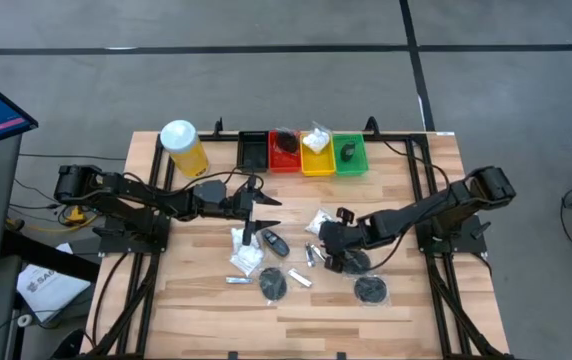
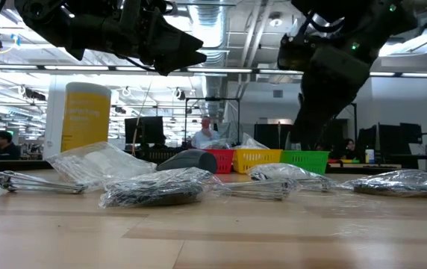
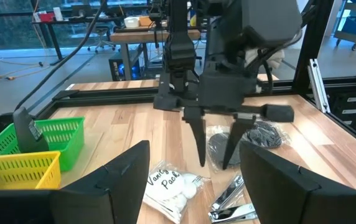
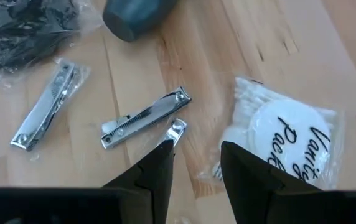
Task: Pick & Place Travel size toiletries
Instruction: Put the cotton pack into the yellow bin
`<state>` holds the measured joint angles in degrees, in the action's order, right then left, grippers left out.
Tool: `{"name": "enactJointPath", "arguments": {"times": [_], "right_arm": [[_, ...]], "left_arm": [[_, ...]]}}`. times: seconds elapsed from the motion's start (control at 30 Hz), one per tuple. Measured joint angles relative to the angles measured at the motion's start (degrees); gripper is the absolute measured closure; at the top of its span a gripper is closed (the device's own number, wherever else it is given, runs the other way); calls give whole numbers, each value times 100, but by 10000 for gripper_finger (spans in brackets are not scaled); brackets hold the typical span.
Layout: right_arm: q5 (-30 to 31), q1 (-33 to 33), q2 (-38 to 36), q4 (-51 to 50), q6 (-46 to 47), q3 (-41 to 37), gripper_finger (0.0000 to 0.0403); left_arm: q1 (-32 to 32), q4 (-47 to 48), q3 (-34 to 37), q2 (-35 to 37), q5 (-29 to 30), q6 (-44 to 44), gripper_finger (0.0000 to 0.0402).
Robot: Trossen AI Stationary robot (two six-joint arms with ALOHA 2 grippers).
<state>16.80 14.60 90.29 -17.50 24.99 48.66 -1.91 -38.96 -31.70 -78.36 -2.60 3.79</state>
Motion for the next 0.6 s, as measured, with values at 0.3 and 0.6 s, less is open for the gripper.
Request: {"name": "enactJointPath", "arguments": {"times": [0.3, 0.6], "right_arm": [[121, -162, 114, -47, 73, -13, 277], [208, -322, 662, 50, 95, -20, 236]], "left_arm": [[0, 0, 0, -1, 0, 0, 165], [0, -2, 1, 0, 1, -3, 165]]}}
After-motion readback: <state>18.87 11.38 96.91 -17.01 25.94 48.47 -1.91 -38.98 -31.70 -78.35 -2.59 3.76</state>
